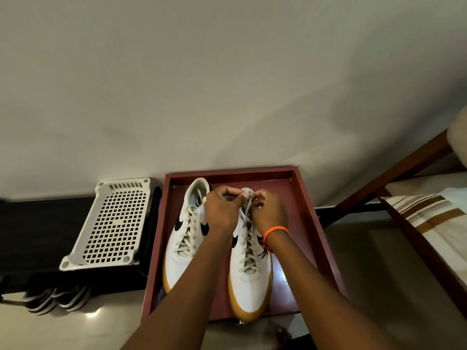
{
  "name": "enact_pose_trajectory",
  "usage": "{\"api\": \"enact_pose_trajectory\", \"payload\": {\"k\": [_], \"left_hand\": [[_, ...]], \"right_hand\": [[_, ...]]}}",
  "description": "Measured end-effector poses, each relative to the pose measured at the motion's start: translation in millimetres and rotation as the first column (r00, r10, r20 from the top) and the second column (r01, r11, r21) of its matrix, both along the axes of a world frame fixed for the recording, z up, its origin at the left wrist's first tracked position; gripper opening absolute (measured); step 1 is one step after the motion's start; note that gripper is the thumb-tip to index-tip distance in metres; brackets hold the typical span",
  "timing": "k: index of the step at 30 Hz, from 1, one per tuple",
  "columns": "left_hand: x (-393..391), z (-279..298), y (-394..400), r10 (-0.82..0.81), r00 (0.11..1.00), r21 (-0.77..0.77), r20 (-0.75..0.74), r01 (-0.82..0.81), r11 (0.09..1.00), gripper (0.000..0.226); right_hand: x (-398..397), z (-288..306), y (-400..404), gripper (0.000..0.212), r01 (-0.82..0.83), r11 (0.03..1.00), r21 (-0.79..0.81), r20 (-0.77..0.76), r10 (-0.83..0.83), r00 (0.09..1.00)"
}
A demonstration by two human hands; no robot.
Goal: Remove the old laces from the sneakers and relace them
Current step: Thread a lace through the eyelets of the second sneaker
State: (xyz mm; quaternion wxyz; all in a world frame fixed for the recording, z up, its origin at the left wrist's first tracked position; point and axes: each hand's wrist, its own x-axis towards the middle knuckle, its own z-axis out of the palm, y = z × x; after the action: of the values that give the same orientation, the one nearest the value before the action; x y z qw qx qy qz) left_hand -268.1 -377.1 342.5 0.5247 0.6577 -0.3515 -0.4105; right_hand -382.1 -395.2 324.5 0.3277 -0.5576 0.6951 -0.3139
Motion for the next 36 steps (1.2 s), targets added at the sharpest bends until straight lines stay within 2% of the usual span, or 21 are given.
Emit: {"api": "enact_pose_trajectory", "payload": {"k": [2,4,7,8,10,11,12,13,14,15,18,19,20,23,26,28,29,32,34,36], "left_hand": [[-5.6,-7.2,-5.9,-0.012,0.996,0.035,0.088,0.009,0.999,0.017],[-12.0,-11.3,-11.6,-0.04,0.968,0.051,0.249,0.028,0.998,0.023],[-17.2,-12.3,-18.9,-0.059,0.852,0.062,0.519,0.031,0.998,0.014],[-17.5,-13.7,-20.4,-0.072,0.788,0.067,0.611,0.039,0.997,0.01],[-17.3,-18.0,-20.2,-0.176,0.565,0.124,0.806,0.129,0.984,0.011],[-18.6,-21.1,-18.3,-0.25,0.429,0.176,0.868,0.203,0.963,0.012],[-19.2,-24.3,-16.9,-0.304,0.333,0.222,0.892,0.262,0.939,0.015],[-17.8,-29.7,-16.5,-0.336,0.295,0.247,0.894,0.301,0.921,0.018],[-16.5,-31.7,-14.7,-0.34,0.322,0.235,0.883,0.324,0.916,0.021],[-13.8,-36.1,-14.3,-0.328,0.394,0.2,0.858,0.332,0.922,0.022],[-4.9,-35.0,-8.0,-0.198,0.722,0.029,0.662,0.24,0.97,0.025],[0.0,-30.8,-4.9,-0.136,0.775,-0.013,0.617,0.183,0.983,0.026],[4.8,-24.8,-2.7,-0.077,0.783,-0.038,0.617,0.128,0.991,0.027],[23.9,-10.4,5.3,0.071,0.726,-0.097,0.684,-0.006,0.995,0.022],[40.6,-6.0,11.6,0.121,0.599,-0.124,0.792,-0.037,0.992,0.016],[49.0,-7.2,13.2,0.056,0.489,-0.043,0.871,-0.038,0.998,0.022],[52.0,-8.2,13.3,-0.004,0.461,0.028,0.888,-0.044,0.999,0.027],[54.7,-16.1,11.2,-0.179,0.431,0.208,0.884,-0.02,0.978,0.031],[51.7,-23.2,10.4,-0.223,0.405,0.246,0.887,-0.006,0.969,0.035],[45.5,-25.6,9.7,-0.223,0.407,0.253,0.886,-0.022,0.967,0.04]], "right_hand": [[1.7,-3.1,2.9,0.014,-0.066,0.998,-0.017,-0.17,0.062,0.984],[2.0,-2.5,4.5,0.018,-0.047,0.998,-0.043,-0.196,0.038,0.98],[-1.6,0.4,7.4,0.022,-0.027,0.995,-0.096,-0.23,0.004,0.973],[-3.6,-0.6,7.8,0.021,-0.022,0.995,-0.096,-0.223,0.0,0.975],[-5.3,-3.6,11.6,0.025,-0.045,0.997,-0.065,-0.189,0.032,0.981],[-5.1,-4.0,16.4,0.027,-0.064,0.997,-0.048,-0.174,0.055,0.983],[-5.1,-5.2,21.8,0.027,-0.079,0.996,-0.044,-0.163,0.071,0.984],[-4.8,-4.4,28.4,0.027,-0.088,0.995,-0.052,-0.157,0.079,0.985],[-5.3,-4.5,34.8,0.028,-0.085,0.993,-0.076,-0.147,0.073,0.986],[-5.8,-2.4,41.9,0.027,-0.08,0.991,-0.103,-0.146,0.064,0.987],[-8.4,1.5,61.7,0.027,-0.094,0.986,-0.136,-0.2,0.066,0.978],[-8.0,1.2,68.4,0.03,-0.129,0.984,-0.125,-0.224,0.098,0.97],[-7.4,-0.7,73.2,0.03,-0.158,0.98,-0.125,-0.251,0.123,0.96],[-4.4,-6.2,70.5,0.019,-0.193,0.969,-0.156,-0.309,0.138,0.941],[0.7,-3.6,49.2,0.019,-0.226,0.968,-0.113,-0.392,0.165,0.905],[6.0,-0.5,34.5,0.018,-0.219,0.966,-0.135,-0.493,0.126,0.861],[9.3,2.0,28.0,0.018,-0.208,0.967,-0.147,-0.534,0.1,0.839],[14.3,5.0,13.8,0.019,-0.287,0.954,-0.086,-0.561,0.192,0.805],[14.7,4.8,5.4,0.019,-0.35,0.936,-0.041,-0.613,0.253,0.749],[10.9,0.7,-2.4,0.017,-0.371,0.927,-0.051,-0.671,0.243,0.701]]}}
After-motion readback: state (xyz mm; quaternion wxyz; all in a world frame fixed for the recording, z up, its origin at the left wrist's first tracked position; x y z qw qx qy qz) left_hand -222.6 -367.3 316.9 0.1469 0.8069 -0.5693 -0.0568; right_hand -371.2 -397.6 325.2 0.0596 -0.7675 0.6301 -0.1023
